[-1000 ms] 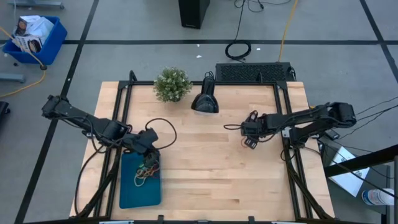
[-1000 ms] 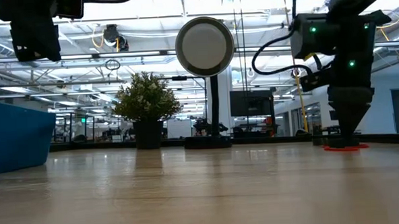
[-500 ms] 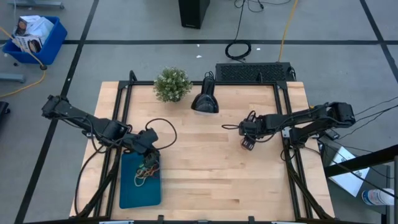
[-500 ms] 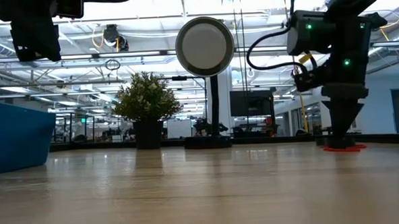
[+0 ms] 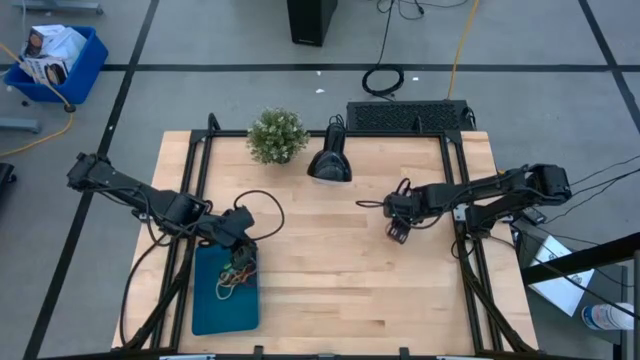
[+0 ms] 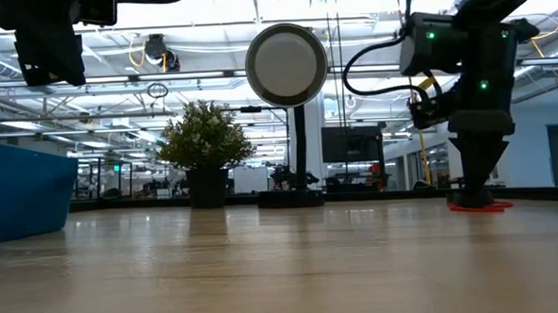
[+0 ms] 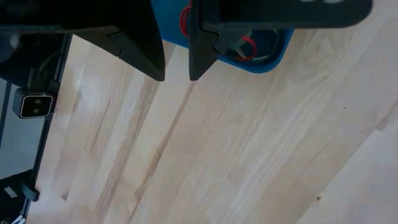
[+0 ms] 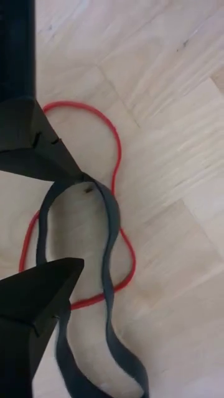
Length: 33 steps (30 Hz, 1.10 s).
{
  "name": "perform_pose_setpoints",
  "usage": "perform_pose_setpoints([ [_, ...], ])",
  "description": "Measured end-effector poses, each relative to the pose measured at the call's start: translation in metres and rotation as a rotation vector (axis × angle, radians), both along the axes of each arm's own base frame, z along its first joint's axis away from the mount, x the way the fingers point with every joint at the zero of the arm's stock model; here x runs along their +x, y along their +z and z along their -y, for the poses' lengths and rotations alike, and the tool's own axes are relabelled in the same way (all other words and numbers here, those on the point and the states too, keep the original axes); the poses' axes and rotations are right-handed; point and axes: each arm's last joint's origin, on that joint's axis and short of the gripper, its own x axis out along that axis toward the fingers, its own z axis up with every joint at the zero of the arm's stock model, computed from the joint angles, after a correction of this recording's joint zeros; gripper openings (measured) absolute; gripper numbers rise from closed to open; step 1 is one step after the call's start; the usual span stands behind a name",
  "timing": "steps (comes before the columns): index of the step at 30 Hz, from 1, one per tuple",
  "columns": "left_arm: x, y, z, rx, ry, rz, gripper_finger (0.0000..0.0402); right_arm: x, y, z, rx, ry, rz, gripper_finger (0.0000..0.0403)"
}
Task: Pick and place rubber bands into bin
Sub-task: Put the black rubber band into the blue bin
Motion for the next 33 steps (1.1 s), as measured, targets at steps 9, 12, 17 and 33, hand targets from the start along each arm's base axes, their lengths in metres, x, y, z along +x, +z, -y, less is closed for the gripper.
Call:
perform_pose_setpoints([
  [9, 0.000, 0.000, 0.000, 0.000, 0.001, 0.000, 0.0076, 0.004, 0.000, -0.002, 0.067, 0.020, 0.041, 0.0204],
  [12, 0.000, 0.000, 0.000, 0.000, 0.001, 0.000, 0.0076, 0.005, 0.001, -0.002, 0.076, 0.023, 0.051, 0.0206],
  [17, 0.000, 0.000, 0.000, 0.000, 0.001, 0.000, 0.0076, 0.007, 0.001, -0.006, 0.112, 0.040, 0.081, 0.0206],
  [33, 0.000, 0.000, 0.000, 0.000, 0.001, 0.000, 0.0076, 0.005, -0.008, -0.010, 0.065, 0.083, 0.107, 0.0204],
])
